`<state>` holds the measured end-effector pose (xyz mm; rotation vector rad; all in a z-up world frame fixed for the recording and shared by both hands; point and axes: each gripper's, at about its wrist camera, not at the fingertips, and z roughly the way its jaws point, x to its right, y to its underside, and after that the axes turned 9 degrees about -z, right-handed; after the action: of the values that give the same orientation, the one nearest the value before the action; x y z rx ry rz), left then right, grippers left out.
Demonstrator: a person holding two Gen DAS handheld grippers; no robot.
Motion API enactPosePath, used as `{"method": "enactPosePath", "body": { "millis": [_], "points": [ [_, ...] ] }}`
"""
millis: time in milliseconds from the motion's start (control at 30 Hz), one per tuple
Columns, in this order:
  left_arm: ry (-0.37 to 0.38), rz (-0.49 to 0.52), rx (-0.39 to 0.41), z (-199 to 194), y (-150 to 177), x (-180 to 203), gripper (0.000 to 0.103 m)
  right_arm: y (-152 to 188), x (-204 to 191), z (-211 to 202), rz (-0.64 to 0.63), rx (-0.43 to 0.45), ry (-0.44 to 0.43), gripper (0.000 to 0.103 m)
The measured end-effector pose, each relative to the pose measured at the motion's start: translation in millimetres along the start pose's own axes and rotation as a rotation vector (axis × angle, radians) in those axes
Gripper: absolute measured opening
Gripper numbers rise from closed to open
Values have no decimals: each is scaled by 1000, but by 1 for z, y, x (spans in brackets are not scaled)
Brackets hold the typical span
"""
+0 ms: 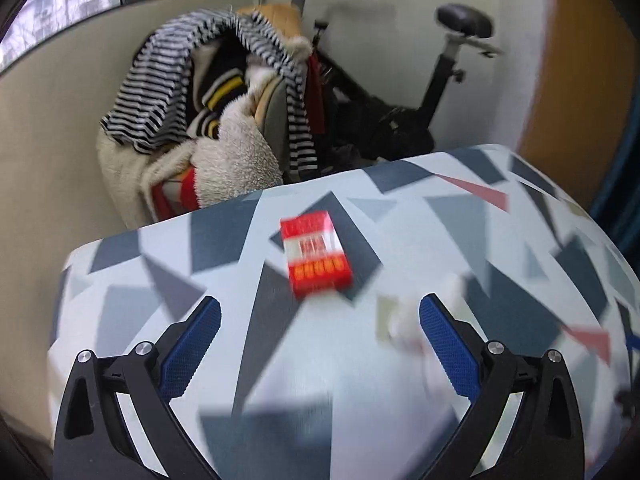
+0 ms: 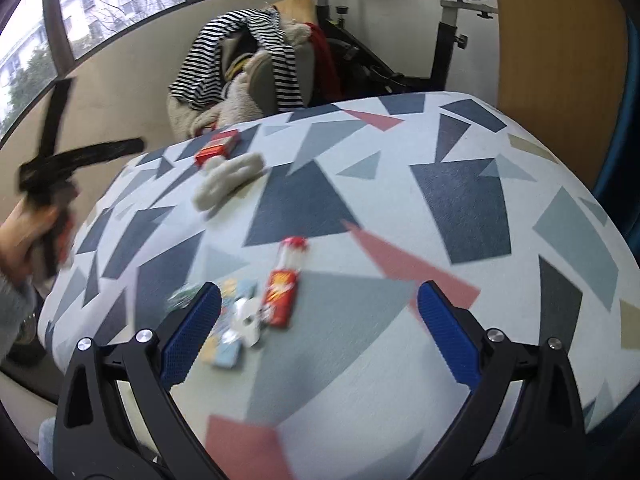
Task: Collect trash
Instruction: 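Grasp the red cigarette box with the left tool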
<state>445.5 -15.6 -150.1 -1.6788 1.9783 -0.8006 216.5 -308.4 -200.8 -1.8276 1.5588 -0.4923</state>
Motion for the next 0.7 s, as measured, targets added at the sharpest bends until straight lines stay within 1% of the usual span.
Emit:
{"method": "enactPosePath", "body": {
  "millis": [33,100,200,267,333,367,400,433,467,533,567,633,667,700],
  "points": [
    [-37,-9,-16,25,-12,1,97,-4,6,5,-1,-6,10,97],
    [-93,6,-21,51,-23,5,97,-9,13,12,0,-14,20,97],
    [-152,41,-63,94,-32,13,97,-12,23,20,11,-16,30,97],
    [-158,36,-77,109,-32,12,97,-11,29,26,16,-18,38,97],
    [-170,27,-124,125,-32,10,97,-11,32,31,18,-25,41,97],
    [-174,23,-146,130,-30,9,95,-11,33,35,17,-31,35,97],
    [-165,16,-175,135,-29,6,88,-12,35,37,16,-35,31,97],
    [-126,-1,-173,132,-29,3,70,-14,35,40,9,-42,25,95],
    [-106,-15,-180,130,-29,0,56,-16,35,43,-4,-48,18,93],
    [-108,4,-179,123,-25,-2,56,-20,29,48,-30,-49,-6,89],
    [-90,22,-174,117,-21,-3,56,-20,28,49,-32,-50,-11,89],
    [-71,45,-160,103,-14,-2,56,-22,23,54,-42,-56,-33,80],
    [-57,45,-147,92,-11,-4,56,-24,19,60,-49,-70,-50,78],
    [-44,36,-138,82,-7,-5,56,-25,16,63,-51,-78,-55,73]
  ]
}}
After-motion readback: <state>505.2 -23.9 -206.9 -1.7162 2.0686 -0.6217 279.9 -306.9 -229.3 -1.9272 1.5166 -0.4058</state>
